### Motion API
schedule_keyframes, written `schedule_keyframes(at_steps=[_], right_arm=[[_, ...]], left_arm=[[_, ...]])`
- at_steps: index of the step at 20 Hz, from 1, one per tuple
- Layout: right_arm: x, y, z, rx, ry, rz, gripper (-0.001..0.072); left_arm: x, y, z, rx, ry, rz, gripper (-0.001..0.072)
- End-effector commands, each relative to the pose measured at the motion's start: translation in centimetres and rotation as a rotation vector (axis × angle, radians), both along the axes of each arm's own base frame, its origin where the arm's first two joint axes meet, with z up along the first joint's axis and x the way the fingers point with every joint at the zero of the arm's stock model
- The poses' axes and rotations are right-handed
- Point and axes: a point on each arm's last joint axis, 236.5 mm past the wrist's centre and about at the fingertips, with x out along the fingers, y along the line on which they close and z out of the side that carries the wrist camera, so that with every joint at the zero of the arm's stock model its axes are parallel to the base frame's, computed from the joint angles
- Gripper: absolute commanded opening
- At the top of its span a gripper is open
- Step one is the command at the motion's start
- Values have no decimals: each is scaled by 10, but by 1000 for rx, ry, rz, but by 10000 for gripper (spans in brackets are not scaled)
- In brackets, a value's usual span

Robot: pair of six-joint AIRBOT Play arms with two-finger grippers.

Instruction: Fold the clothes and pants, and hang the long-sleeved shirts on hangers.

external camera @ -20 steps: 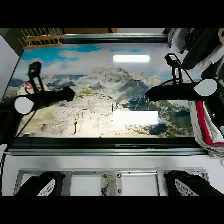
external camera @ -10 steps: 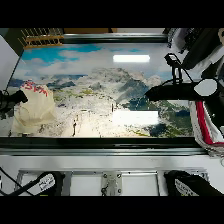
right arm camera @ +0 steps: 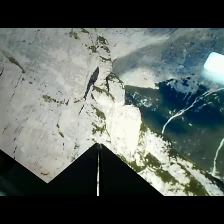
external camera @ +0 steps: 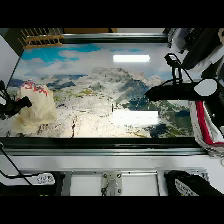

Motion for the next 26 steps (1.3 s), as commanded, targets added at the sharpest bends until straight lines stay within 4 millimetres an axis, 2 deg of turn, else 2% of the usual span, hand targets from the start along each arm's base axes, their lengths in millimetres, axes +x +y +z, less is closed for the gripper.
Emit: schedule_keyframes(at_steps=[1, 2, 3, 5, 6, 8, 9, 11, 12, 14, 16, 18, 20, 21, 22, 23, 24, 25, 26], right_arm=[[0, 0, 0, 0, 1, 1, 14], [0, 0, 0, 0, 1, 1, 14], [0, 0, 0, 0, 1, 1, 14], [0, 0, 0, 0, 1, 1, 14], [0, 0, 0, 0, 1, 1, 14], [0, 0, 0, 0, 1, 1, 14], [0, 0, 0, 0, 1, 1, 14], [0, 2, 1, 9, 2, 0, 14], [-1, 4, 2, 22, 3, 1, 14], [-2, 17, 13, 122, 30, -16, 12], [2, 17, 23, 114, -24, 7, 12], [16, -15, 49, 50, -119, -43, 11], [31, -63, 89, 17, -227, -192, 11], [34, -88, 111, 15, -283, -276, 11], [35, -113, 132, 26, -341, -362, 11], [32, -132, 148, 31, -385, -426, 11], [26, -150, 160, 30, -414, -477, 11], [19, -166, 169, 30, -434, -525, 11], [15, -176, 174, 30, -445, -557, 11]], left_arm=[[8, -12, -17, -36, 41, -28, 623], [8, -23, -21, -61, 74, -44, 287], [9, -35, -19, -85, 93, -48, -1], [29, -73, 4, -141, 63, -107, 6], [45, -100, 28, -158, 13, -168, 6], [72, -165, 91, -186, -118, -293, 6], [81, -205, 129, -198, -193, -371, 6], [82, -287, 206, -212, -344, -534, 6], [76, -324, 243, -200, -418, -618, 6], [51, -396, 319, -201, -580, -778, 6], [14, -451, 398, -218, -753, -912, 6], [-29, -488, 472, -232, -927, -1025, 6], [-69, -507, 528, -243, -1063, -1105, 6], [-83, -511, 545, -250, -1107, -1127, 6], [-93, -510, 554, -249, -1127, -1136, 6], [-94, -506, 549, -247, -1114, -1133, 6], [-89, -501, 532, -254, -1062, -1111, 6], [-80, -493, 503, -265, -969, -1081, 6], [-68, -482, 464, -266, -859, -1047, 6]])
